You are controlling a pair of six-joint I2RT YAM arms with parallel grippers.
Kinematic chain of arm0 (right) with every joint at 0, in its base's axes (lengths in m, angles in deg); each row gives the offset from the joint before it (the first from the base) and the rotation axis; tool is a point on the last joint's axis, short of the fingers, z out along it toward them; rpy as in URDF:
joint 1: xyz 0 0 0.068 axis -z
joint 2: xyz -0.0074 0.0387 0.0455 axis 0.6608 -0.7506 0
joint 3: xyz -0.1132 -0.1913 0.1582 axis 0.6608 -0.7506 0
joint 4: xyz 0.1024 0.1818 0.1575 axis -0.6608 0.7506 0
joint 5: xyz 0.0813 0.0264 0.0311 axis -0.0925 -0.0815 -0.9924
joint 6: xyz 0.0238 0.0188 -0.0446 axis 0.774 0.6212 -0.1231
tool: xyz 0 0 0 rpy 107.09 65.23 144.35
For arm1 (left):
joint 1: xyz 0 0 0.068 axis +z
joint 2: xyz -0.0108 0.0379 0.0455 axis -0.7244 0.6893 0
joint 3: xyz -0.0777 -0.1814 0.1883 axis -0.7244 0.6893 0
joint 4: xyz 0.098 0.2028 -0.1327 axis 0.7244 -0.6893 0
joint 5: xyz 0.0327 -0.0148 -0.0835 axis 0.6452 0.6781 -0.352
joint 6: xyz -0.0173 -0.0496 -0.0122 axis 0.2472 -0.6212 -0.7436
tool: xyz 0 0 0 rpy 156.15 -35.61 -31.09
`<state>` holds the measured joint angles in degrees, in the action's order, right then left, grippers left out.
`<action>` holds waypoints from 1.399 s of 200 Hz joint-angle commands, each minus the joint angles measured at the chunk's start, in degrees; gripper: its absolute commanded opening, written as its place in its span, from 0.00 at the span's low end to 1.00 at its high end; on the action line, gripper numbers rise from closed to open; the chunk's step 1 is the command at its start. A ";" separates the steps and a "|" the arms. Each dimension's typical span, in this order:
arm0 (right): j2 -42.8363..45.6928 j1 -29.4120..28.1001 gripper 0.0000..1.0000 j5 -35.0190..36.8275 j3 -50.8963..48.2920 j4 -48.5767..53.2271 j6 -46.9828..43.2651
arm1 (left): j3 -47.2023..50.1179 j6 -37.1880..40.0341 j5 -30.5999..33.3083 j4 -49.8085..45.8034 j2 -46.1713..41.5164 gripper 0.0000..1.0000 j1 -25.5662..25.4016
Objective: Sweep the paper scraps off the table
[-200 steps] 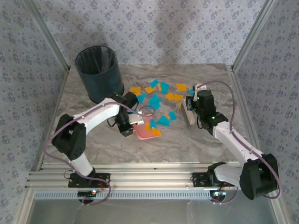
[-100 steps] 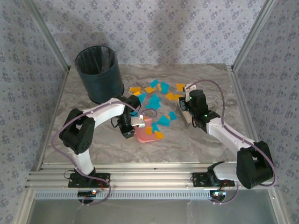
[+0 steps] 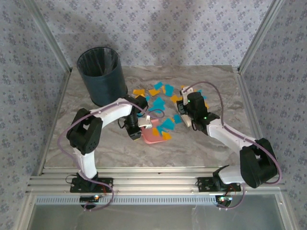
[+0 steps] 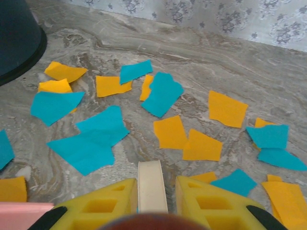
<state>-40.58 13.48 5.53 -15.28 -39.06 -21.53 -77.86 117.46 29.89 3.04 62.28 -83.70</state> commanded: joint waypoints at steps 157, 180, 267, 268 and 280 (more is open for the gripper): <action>1.54 -10.07 0.00 2.85 0.05 -0.27 15.92 | -3.38 -2.62 -0.75 -2.61 2.70 0.00 -0.88; 2.80 -10.38 0.00 3.16 -0.09 -0.55 16.10 | -2.96 -2.58 -1.17 -2.38 2.11 0.00 -0.91; 7.83 -10.97 0.00 1.75 0.47 0.79 16.55 | -1.59 -2.54 -2.42 -0.33 0.78 0.00 -0.93; 7.86 -10.97 0.00 1.74 0.45 0.79 16.56 | -1.59 -2.54 -2.42 -0.29 0.77 0.00 -0.90; 8.06 -10.85 0.00 0.85 0.54 0.98 16.69 | -1.52 -2.53 -2.69 0.21 0.47 0.00 -0.89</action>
<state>-34.39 2.86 7.24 -15.32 -38.25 -6.25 -80.09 115.43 28.78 2.98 64.42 -84.33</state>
